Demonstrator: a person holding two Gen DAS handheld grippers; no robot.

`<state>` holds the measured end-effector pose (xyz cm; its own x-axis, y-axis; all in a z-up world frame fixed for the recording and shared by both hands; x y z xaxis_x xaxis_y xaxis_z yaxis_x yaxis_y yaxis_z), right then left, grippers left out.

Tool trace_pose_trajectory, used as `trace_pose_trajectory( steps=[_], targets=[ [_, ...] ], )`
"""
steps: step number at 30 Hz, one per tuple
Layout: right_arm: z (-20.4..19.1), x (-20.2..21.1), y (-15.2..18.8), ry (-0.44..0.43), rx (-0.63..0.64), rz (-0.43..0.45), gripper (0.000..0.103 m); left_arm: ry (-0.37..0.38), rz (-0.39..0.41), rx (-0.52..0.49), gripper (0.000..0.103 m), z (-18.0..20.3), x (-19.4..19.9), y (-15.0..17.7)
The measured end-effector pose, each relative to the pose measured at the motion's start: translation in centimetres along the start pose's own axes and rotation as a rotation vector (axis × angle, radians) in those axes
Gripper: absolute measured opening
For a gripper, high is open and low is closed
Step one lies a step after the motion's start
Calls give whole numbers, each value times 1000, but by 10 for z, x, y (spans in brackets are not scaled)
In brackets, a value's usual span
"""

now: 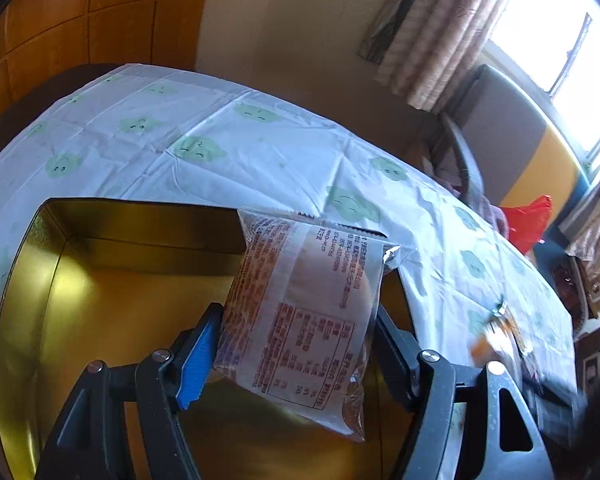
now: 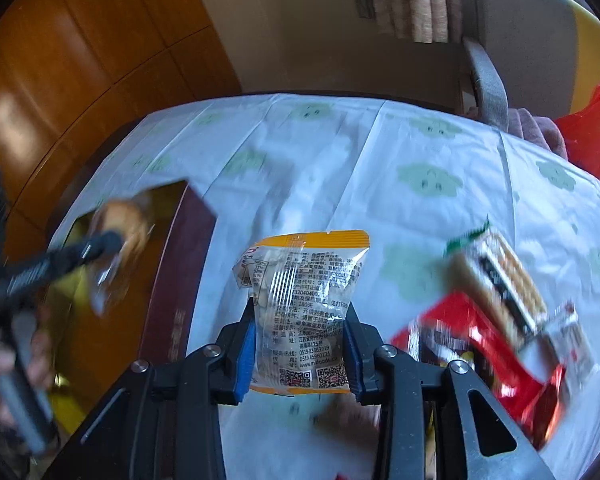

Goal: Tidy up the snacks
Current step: 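Carry the bread bag into the tin with the left gripper while the right grasps a small clear bag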

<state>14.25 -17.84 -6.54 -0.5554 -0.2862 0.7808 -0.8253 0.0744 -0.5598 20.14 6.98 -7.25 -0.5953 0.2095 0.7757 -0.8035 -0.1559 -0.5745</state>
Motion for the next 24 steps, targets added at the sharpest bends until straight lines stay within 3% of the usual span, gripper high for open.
trace_pose_trajectory(
  steps=[6,12,19,24],
  targets=[
    [-25,21,56,-24,121,-33,37,-34,-16,-12,73,8,-18,-4],
    [-32,11,93,3,159,-96,38,17,-37,25,76,10,-8,1],
    [-20,6,91,-24,66,-83,39,-25,9,-49,80,12,13,18],
    [-19,10,95,-12,46,-63,40,-93,107,-153,80,23,51,38]
  ],
)
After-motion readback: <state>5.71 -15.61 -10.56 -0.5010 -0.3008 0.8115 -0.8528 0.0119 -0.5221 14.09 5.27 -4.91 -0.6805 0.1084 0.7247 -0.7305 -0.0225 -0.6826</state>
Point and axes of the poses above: each gripper's, at about its wrist camera, not at the fingertips, and x roughly against the way its jaws point, z to its right, y to its underside, the point moved 2 cm from there along -x, roughly the way its jaws point, and after that the axes turned 4 degrees about z, right-handed, at the moved point
